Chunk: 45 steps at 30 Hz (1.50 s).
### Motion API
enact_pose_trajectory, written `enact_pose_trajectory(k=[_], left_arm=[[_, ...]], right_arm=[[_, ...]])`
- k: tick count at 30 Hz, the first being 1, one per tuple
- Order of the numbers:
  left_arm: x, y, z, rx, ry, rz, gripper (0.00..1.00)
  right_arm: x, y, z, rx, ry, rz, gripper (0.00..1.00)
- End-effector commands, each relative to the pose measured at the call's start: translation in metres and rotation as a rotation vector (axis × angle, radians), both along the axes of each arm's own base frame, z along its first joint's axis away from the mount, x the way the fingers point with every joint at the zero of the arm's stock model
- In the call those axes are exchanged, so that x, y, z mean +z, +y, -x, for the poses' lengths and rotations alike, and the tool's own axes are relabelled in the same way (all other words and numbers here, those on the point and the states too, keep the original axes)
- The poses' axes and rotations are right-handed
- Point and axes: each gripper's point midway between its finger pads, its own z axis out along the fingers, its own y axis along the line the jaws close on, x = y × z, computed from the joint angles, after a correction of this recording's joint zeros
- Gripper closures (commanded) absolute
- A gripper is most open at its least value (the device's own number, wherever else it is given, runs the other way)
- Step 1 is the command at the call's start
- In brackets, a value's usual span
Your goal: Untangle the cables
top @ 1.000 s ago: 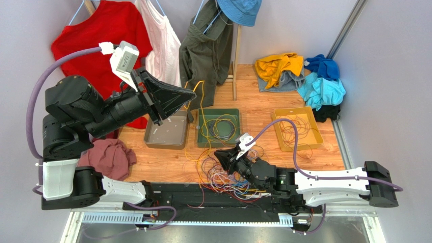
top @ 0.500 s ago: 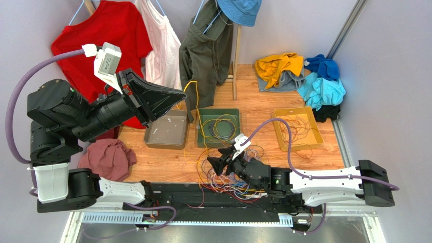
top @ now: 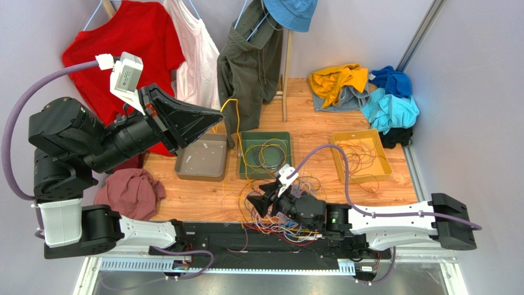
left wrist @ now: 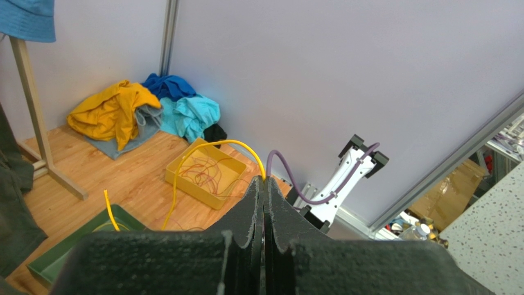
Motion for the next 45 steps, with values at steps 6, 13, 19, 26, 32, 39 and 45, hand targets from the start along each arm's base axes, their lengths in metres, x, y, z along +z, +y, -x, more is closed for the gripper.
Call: enact_pose_trajectory(k=[6, 13, 19, 26, 32, 39, 45], left_arm=[[0.000, -0.001, 0.005, -0.027, 0.001, 0.011, 1.00], [-0.004, 0.004, 0.009, -0.032, 0.012, 0.013, 1.00], [-0.034, 0.021, -0.003, 0.064, 0.038, 0.008, 1.00], [-0.136, 0.024, -0.037, 0.262, 0.153, -0.029, 0.95], [-0.211, 0.025, -0.052, 0.367, 0.239, -0.040, 0.91], [-0.261, 0.023, -0.058, 0.415, 0.324, -0.040, 0.03], [-0.306, 0.039, -0.057, 0.482, 0.411, -0.074, 0.02]], right_arm=[[0.032, 0.033, -0.001, 0.039, -0.034, -0.080, 0.43], [0.038, 0.031, -0.021, -0.026, -0.035, -0.109, 1.00], [0.117, -0.014, -0.034, -0.121, -0.164, -0.136, 1.00], [0.226, -0.060, -0.057, -0.210, -0.266, -0.098, 1.00], [0.294, -0.077, -0.074, -0.246, -0.282, -0.104, 1.00], [0.304, -0.065, -0.092, -0.263, -0.292, -0.017, 1.00], [0.277, -0.064, -0.122, -0.308, -0.252, 0.042, 1.00]])
